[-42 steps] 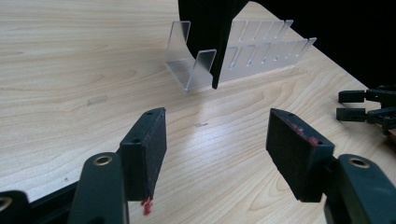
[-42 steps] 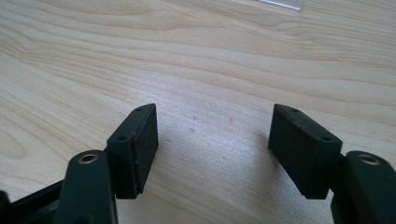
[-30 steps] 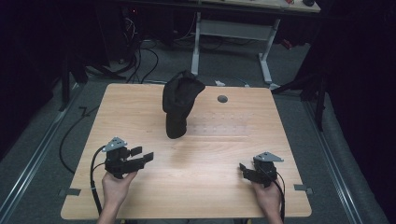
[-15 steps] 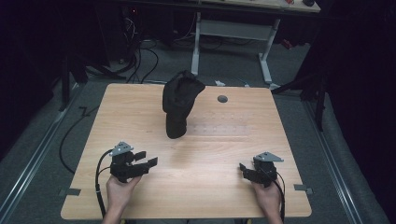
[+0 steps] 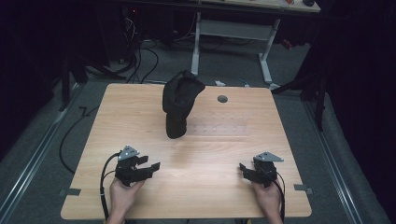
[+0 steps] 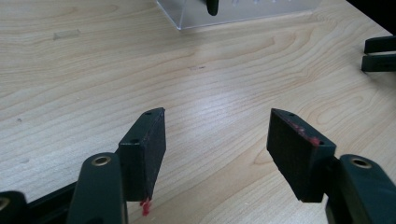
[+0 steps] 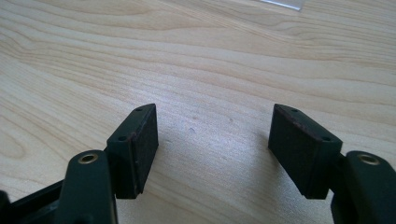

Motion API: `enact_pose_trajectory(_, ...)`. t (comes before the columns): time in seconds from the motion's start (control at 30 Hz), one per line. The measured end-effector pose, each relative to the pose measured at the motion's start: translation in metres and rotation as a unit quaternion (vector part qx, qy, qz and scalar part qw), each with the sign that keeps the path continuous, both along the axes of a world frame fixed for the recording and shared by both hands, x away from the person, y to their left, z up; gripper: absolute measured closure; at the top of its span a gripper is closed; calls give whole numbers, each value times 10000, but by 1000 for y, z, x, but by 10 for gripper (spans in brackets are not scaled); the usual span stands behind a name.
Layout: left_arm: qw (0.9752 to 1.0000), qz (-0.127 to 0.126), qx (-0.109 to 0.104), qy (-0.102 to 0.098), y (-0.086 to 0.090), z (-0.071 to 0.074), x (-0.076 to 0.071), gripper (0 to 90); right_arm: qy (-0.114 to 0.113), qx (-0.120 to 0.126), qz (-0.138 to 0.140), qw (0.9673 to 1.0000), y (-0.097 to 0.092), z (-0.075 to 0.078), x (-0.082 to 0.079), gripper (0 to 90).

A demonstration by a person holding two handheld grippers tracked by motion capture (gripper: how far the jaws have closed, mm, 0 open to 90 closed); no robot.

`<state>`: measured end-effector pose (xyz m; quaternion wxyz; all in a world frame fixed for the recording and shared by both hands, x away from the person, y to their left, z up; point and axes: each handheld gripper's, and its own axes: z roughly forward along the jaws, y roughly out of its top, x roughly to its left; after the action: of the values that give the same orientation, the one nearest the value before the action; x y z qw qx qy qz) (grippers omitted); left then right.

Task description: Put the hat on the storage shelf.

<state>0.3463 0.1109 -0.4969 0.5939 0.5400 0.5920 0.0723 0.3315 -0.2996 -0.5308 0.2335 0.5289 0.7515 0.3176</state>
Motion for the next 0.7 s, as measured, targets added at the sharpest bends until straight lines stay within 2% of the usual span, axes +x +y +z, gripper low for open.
enact_pose_trajectory(0.47, 9997, -65, 240, 22, -12, -18, -3, 363, 1, 0, 0, 10000, 0, 0, 0, 333)
enact_pose_trajectory(0.7, 9989, -31, 464, -14, -20, -29, -4, 358, 4, -1, 3, 10000, 0, 0, 0, 333)
